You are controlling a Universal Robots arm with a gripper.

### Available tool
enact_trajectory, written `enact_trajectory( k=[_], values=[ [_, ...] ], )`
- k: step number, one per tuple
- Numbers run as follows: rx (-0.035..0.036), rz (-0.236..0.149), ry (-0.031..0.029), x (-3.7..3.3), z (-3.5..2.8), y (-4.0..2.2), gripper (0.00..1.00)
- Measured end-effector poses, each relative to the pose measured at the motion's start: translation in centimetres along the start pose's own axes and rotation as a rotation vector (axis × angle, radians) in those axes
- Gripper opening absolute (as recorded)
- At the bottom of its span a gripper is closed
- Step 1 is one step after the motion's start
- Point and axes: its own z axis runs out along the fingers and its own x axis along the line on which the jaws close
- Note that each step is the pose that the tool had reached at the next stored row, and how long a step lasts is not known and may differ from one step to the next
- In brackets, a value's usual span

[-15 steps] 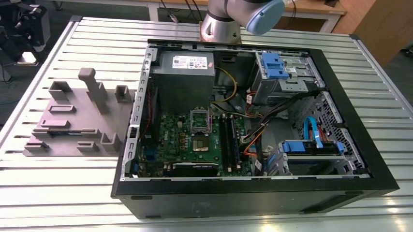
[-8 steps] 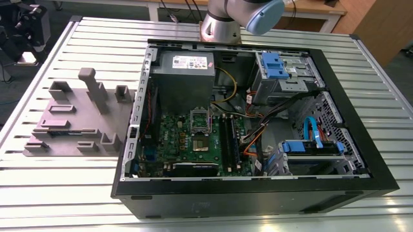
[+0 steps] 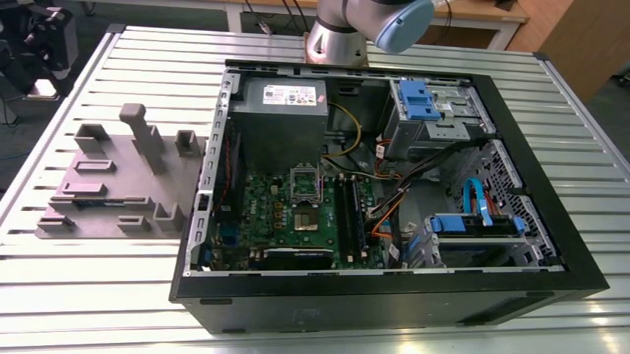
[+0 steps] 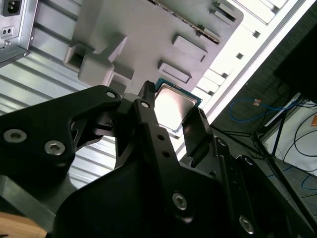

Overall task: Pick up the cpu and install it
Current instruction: 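Pick up the cpu and move it towards the insertion slot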

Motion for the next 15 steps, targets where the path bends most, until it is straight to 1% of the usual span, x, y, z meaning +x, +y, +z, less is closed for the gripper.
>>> enact_trajectory(
  k=[10,15],
  values=[
    [0.0015,0.000,0.0001,-0.28,-0.01,0.01,0.47],
    [0.0015,0.000,0.0001,-0.55,-0.01,0.02,0.47]
  ],
)
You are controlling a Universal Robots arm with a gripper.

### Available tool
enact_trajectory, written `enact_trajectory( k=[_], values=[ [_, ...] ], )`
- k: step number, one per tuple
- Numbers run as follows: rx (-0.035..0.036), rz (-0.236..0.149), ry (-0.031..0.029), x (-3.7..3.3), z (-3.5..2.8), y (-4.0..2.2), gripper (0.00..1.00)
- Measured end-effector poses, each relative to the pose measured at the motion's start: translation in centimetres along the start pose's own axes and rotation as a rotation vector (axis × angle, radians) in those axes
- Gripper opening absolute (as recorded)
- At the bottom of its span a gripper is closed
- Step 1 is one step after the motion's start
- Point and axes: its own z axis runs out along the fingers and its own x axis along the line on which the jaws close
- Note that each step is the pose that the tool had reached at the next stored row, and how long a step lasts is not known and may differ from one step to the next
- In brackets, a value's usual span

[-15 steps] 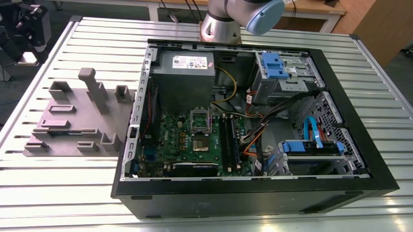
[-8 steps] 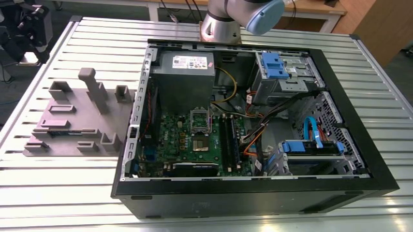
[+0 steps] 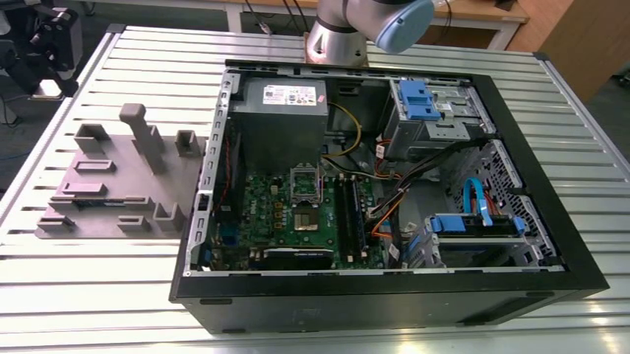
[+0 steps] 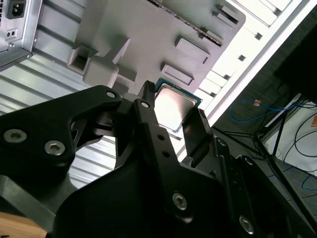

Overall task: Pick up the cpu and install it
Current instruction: 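Pick up the cpu and move it towards the insertion slot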

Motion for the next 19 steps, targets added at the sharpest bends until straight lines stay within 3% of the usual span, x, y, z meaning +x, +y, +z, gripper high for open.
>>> enact_trajectory(
  k=[14,16,18,19],
  values=[
    [0.0000,0.000,0.0000,-0.61,0.00,0.01,0.47],
    [0.0000,0.000,0.0000,-0.97,-0.01,0.01,0.47],
    [0.0000,0.000,0.0001,-3.02,-0.02,0.04,0.47],
    [0.0000,0.000,0.0000,-3.03,-0.02,0.04,0.47]
  ],
)
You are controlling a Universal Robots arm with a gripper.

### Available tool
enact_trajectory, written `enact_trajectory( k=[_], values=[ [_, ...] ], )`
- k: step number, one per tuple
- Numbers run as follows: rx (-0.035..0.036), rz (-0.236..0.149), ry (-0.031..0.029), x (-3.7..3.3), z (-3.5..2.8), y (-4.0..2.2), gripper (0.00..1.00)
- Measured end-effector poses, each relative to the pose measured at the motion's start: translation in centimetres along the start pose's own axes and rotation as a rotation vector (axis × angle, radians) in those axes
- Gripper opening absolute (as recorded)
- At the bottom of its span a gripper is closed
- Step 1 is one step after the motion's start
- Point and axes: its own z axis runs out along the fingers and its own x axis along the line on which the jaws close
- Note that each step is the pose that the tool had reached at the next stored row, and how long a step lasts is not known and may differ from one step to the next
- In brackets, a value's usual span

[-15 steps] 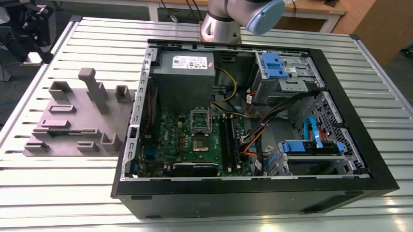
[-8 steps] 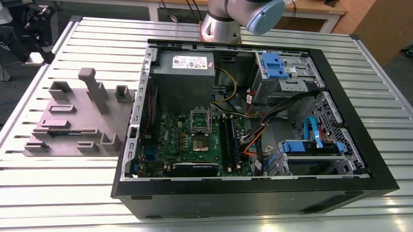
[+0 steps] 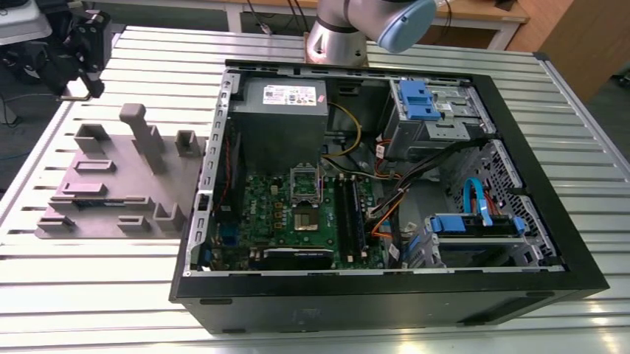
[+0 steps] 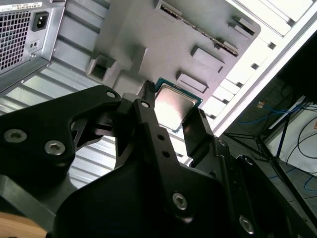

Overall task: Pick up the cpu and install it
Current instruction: 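Pick up the cpu and move it towards the insertion slot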

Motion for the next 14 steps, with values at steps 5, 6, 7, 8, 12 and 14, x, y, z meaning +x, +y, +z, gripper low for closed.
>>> enact_trajectory(
  k=[5,6,7,8,12,14],
  values=[
    [0.0000,0.000,-0.0001,-0.04,0.00,0.00,0.47],
    [0.0001,0.000,0.0001,-0.14,-0.01,0.00,0.47],
    [0.0000,0.000,0.0000,-0.22,0.00,0.00,0.47],
    [0.0001,0.000,-0.0001,-0.28,0.00,0.00,0.47],
    [0.0000,0.000,0.0000,-0.54,-0.01,0.01,0.47],
    [0.0000,0.000,-0.0001,-0.65,0.00,0.01,0.47]
  ],
)
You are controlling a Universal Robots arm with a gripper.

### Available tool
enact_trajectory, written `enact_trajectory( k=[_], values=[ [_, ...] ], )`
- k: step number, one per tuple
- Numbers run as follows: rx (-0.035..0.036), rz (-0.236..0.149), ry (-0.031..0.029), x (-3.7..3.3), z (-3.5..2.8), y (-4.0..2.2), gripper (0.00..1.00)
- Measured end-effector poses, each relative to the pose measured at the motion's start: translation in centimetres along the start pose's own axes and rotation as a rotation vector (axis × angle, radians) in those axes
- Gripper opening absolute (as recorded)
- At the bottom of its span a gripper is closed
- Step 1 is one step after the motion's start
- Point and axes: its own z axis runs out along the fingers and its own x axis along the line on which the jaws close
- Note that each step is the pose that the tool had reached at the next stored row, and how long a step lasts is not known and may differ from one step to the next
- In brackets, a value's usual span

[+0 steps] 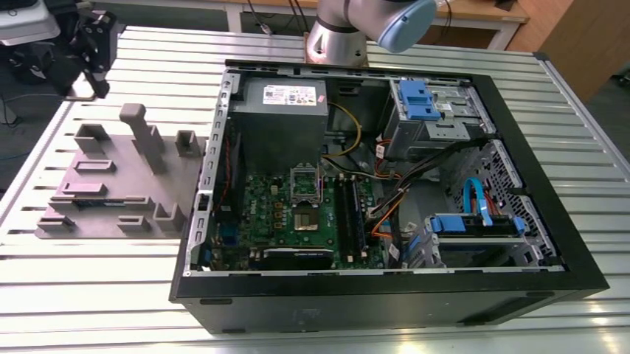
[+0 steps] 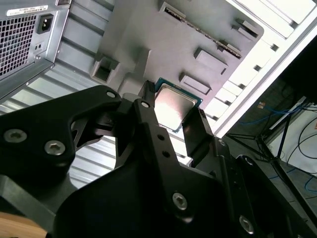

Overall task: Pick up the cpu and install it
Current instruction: 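Pick up the cpu and move it towards the insertion slot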

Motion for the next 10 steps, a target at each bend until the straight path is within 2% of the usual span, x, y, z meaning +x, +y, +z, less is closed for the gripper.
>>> enact_trajectory(
  k=[10],
  values=[
    [-0.0001,0.000,0.0000,-0.38,0.00,0.01,0.47]
  ],
)
